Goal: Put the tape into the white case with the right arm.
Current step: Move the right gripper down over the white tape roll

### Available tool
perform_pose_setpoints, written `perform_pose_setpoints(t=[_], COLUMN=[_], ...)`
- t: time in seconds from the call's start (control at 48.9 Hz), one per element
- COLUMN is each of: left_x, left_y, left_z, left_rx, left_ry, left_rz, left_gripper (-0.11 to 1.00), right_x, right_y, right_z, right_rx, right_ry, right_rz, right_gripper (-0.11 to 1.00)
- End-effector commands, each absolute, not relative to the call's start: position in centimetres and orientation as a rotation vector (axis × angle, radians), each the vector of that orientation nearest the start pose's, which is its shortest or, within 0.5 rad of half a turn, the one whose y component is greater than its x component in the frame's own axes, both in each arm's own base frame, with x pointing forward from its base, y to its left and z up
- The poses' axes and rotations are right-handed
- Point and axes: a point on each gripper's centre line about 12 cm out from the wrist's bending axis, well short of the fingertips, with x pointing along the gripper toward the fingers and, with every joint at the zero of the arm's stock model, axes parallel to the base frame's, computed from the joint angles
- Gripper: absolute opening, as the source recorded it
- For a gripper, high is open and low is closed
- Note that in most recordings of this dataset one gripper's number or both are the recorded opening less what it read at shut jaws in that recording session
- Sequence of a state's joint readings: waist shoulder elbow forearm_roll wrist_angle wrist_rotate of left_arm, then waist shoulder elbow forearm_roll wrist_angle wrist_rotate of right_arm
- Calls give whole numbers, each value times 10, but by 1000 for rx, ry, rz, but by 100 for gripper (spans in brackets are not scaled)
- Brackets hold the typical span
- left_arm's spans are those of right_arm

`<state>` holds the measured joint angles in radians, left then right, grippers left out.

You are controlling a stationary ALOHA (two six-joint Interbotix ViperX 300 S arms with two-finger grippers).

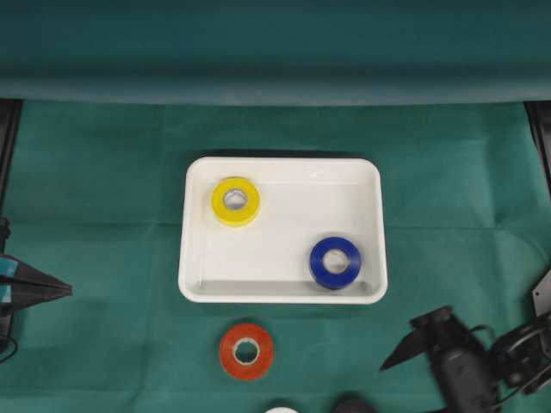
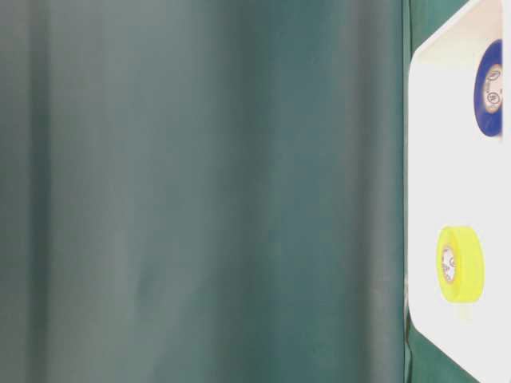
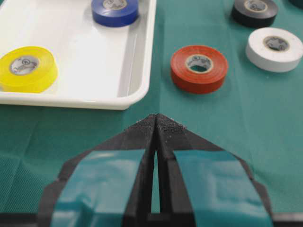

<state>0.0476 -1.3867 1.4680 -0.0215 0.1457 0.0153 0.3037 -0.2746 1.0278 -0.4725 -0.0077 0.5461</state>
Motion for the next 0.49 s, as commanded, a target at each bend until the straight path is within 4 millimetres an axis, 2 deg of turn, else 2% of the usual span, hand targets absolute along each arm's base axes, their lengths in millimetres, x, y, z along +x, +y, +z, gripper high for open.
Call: perform_pose_setpoints(t=[0.0, 0.246, 0.471], left_x=[132, 132, 132], left_y=[6, 6, 6], left_z=[193, 193, 193], left_rx=[-10, -10, -10], left_ry=[219, 219, 219], left_rz=[47, 47, 47], left_gripper=[0, 0, 0], right_x=[291, 331, 360], right_y=[96, 120, 133], right_z=[154, 147, 144], right_rx=[-46, -58, -54], right_ry=[724, 736, 729], right_rz=[286, 310, 316], right_gripper=[62, 62, 62])
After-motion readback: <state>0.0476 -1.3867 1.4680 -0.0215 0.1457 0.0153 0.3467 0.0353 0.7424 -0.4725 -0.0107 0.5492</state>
